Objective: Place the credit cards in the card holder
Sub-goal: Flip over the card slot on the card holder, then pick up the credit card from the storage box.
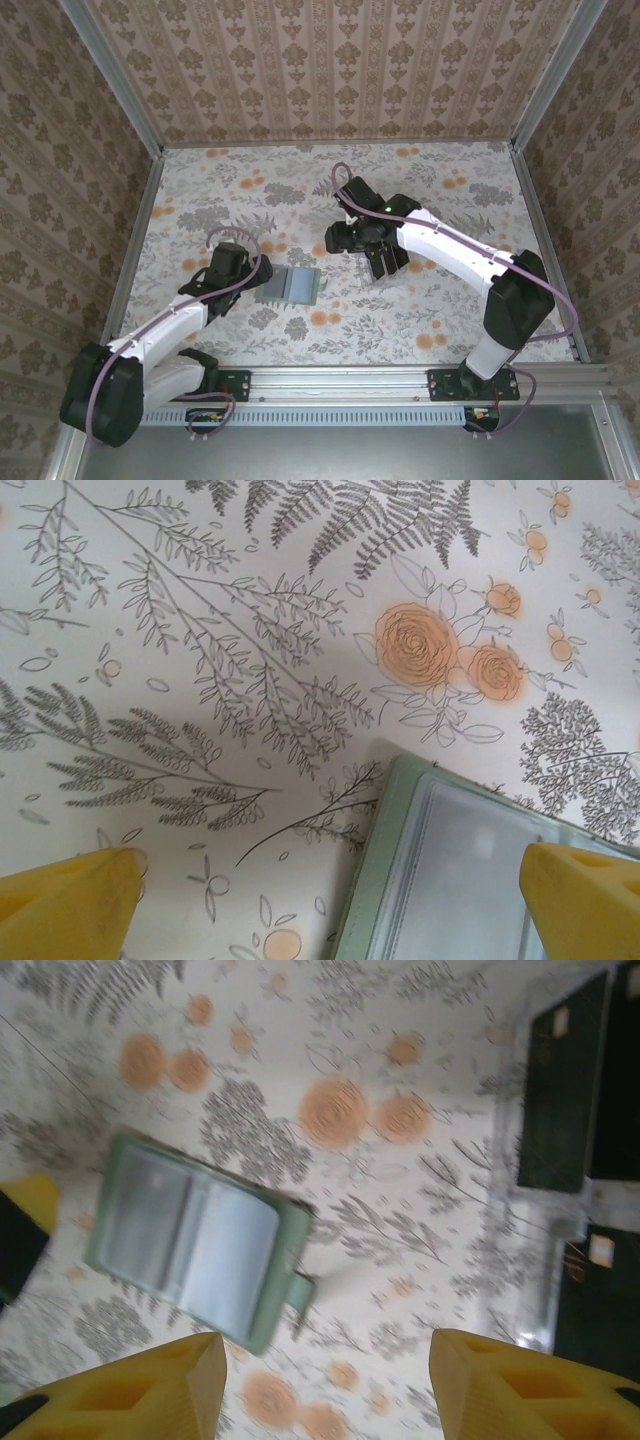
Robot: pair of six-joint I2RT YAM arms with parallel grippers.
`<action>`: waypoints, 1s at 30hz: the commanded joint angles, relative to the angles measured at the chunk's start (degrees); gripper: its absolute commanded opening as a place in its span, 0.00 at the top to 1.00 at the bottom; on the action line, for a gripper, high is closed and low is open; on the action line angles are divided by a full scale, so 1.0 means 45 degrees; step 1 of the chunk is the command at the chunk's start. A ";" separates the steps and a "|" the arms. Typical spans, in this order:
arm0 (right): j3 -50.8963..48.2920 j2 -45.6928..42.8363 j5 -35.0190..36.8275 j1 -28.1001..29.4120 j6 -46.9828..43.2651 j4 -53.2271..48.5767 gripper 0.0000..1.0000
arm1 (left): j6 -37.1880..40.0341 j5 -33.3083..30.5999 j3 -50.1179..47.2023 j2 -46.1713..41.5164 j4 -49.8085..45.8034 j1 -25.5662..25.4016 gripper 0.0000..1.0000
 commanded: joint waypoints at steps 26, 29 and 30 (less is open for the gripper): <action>0.0426 0.0135 0.0812 -0.0156 -0.2374 -0.2530 0.43 | -0.1746 0.1080 -0.1367 0.0679 0.2497 -0.1005 0.00; 0.0330 0.0388 0.1667 -0.0169 -0.2454 -0.2524 0.44 | -0.1984 0.0960 -0.1574 0.0260 0.2311 -0.1340 0.00; 0.0347 0.0512 0.1925 -0.0167 -0.2474 -0.2548 0.44 | -0.2105 0.0913 -0.1617 0.0137 0.2218 -0.1417 0.00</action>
